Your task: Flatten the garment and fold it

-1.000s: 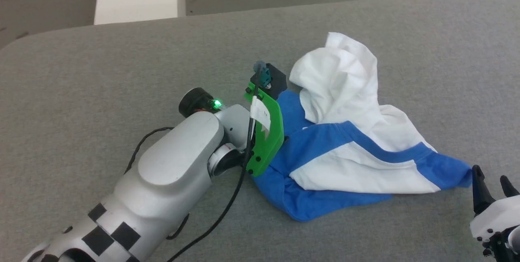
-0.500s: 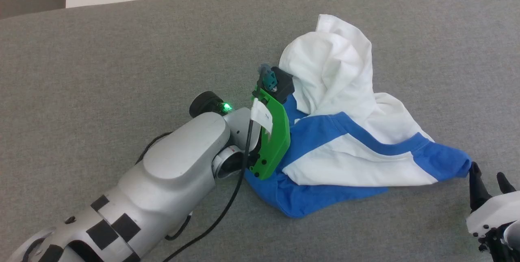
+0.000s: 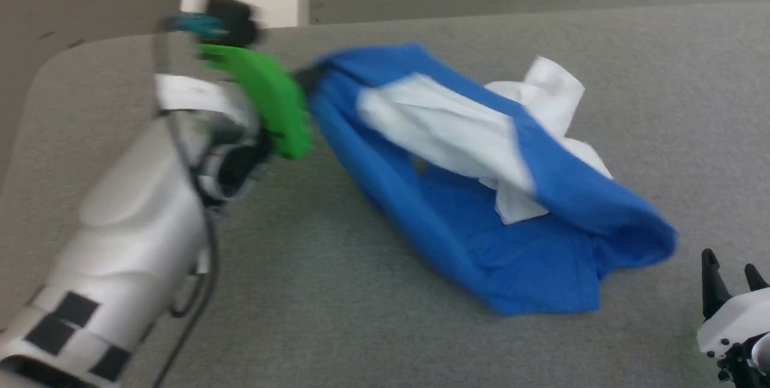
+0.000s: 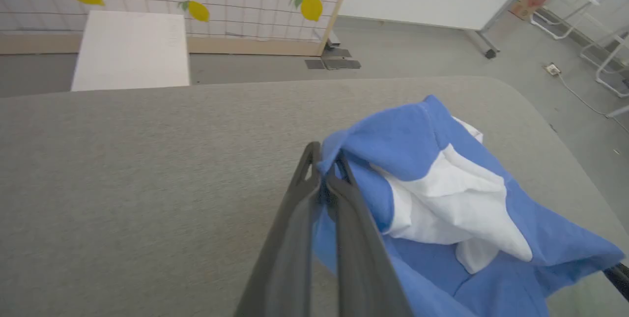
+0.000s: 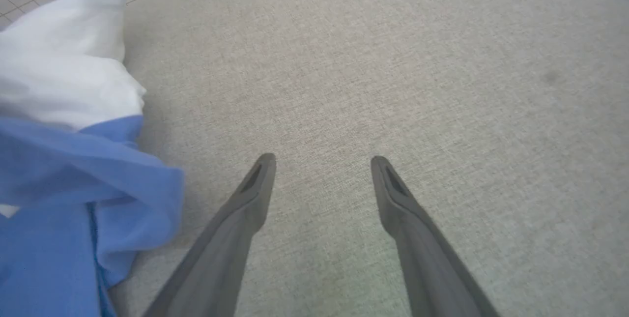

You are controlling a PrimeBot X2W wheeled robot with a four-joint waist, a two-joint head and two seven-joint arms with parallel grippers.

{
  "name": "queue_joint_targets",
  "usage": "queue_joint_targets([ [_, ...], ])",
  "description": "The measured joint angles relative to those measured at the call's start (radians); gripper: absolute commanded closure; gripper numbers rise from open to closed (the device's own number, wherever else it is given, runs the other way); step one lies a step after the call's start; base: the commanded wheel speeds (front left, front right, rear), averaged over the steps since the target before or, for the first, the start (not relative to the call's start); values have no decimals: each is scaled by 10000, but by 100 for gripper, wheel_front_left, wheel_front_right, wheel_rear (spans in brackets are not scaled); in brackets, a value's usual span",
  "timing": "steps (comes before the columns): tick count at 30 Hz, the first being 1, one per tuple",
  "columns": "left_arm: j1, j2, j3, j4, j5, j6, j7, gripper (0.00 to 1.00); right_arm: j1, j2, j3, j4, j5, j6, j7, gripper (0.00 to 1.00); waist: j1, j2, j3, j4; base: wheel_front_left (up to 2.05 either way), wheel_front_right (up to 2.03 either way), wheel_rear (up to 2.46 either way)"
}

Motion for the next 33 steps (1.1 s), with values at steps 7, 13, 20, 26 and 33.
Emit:
queue_joint_targets([
  [7, 1802, 874, 1517, 1941, -815, 1762, -1039, 100, 16, 8, 493, -67, 13, 0, 125, 0, 0, 0, -443, 643, 0, 0, 0],
  [13, 3271, 616, 2048, 2644, -1632, 2088, -1333, 61, 105, 8, 711, -61, 13, 0, 173, 0, 0, 0, -566, 897, 0, 0, 0],
  [20, 3428, 1104, 2723, 1498, -867, 1179, -4696, 0, 177, 8, 1221, -437, -10, 0, 188, 0, 0, 0, -853, 960, 0, 0, 0],
  [26, 4846, 1423, 4015, -662, 1852, 1509, -5511, 0, 283, 2, 1843, -1129, -77, 0, 349, 0, 0, 0, -959, 1250, 0, 0, 0],
  [33, 7374, -240, 5889, -2876, 4579, 1444, -5547, 0, -54, -2, 3923, -1781, -324, 0, 1120, 0, 0, 0, -891, 1599, 0, 0, 0],
])
